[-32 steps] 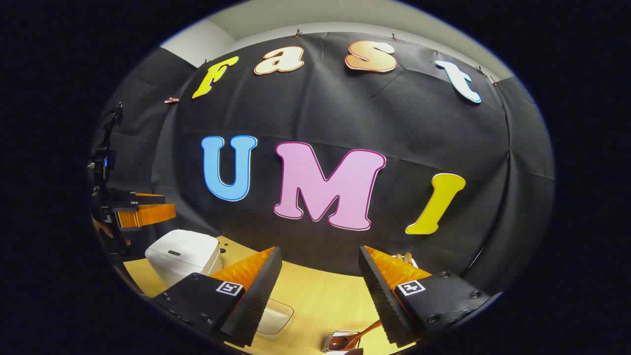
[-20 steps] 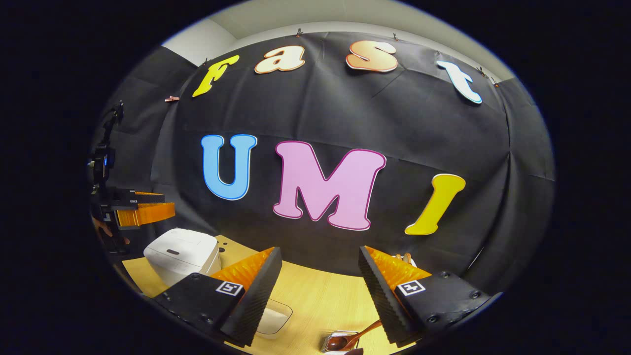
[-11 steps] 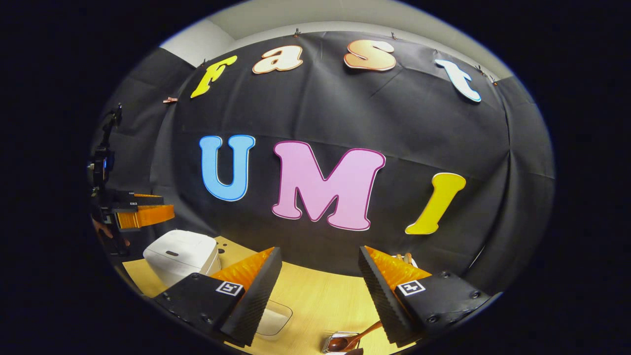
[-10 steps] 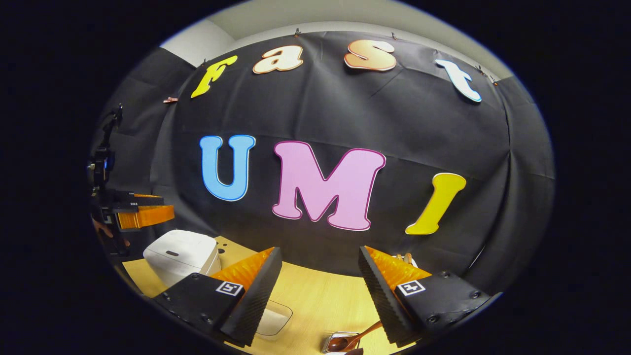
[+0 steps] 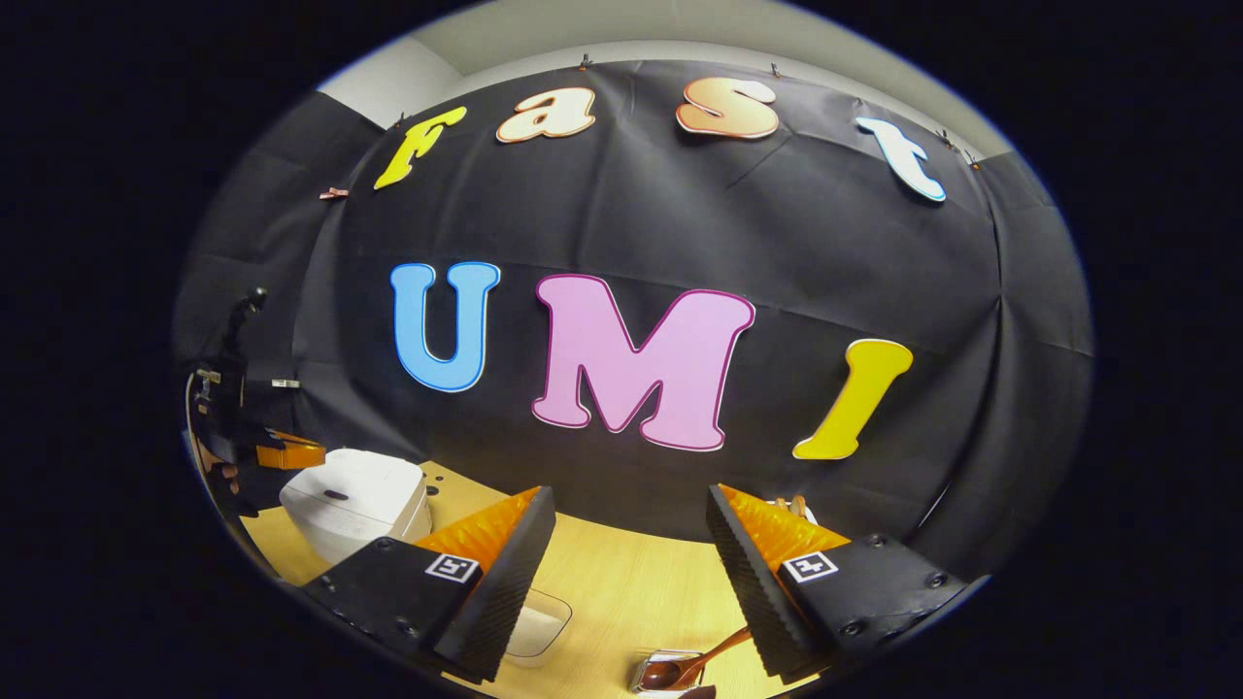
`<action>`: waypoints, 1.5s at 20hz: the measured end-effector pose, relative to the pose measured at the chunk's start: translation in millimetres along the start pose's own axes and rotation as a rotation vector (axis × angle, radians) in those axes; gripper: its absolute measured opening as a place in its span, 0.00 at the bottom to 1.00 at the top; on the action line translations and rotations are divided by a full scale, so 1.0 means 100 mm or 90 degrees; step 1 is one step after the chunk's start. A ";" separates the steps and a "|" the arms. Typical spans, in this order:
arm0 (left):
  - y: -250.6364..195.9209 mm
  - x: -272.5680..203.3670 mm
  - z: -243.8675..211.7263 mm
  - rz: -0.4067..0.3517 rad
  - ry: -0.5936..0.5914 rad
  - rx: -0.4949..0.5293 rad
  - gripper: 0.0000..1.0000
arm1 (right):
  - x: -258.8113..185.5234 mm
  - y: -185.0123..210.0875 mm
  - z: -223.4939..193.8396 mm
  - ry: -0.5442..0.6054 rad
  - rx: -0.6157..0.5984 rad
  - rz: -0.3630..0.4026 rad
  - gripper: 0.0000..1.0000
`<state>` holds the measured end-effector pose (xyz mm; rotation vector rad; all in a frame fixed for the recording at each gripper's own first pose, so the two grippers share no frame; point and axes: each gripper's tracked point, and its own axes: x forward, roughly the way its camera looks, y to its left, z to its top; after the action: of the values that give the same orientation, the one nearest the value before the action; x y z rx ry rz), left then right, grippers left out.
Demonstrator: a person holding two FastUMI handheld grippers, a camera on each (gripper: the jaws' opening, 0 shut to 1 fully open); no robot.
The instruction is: Close the left gripper, press the button to open the rice cooker; take a wooden spoon from the chopstick holder with the right hand, scoop a spoonful of rice and pour it into the rice cooker, then put the wooden spoon back into the chopstick holder.
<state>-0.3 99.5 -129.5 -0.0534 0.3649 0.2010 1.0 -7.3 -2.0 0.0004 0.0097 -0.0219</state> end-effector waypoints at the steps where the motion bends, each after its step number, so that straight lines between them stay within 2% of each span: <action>1: 0.07 0.06 -0.06 0.008 0.014 -0.004 0.05 | -0.01 -0.01 0.00 0.000 0.000 -0.002 0.97; 9: 0.33 0.47 -0.40 0.027 0.068 -0.005 0.05 | -0.12 -0.12 -0.01 0.007 -0.004 -0.025 0.97; 15: 0.34 0.56 -0.56 0.031 0.096 0.009 0.06 | -0.19 -0.18 -0.04 0.012 -0.001 -0.038 0.97; 19: 0.36 0.58 -0.70 0.032 0.126 -0.012 0.06 | -0.20 -0.20 -0.05 0.015 0.001 -0.041 0.97; 26: 0.35 0.59 -0.73 0.053 0.168 0.007 0.06 | -0.15 -0.18 -0.07 0.018 0.015 -0.036 0.97; 30: 0.35 0.53 -0.51 0.050 0.131 -0.004 0.06 | -0.14 -0.23 -0.09 0.019 0.009 -0.038 0.97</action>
<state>23.0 139.2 -196.4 -0.0668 0.5716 0.2755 -14.0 -29.6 -10.6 0.0149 0.0389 -0.0824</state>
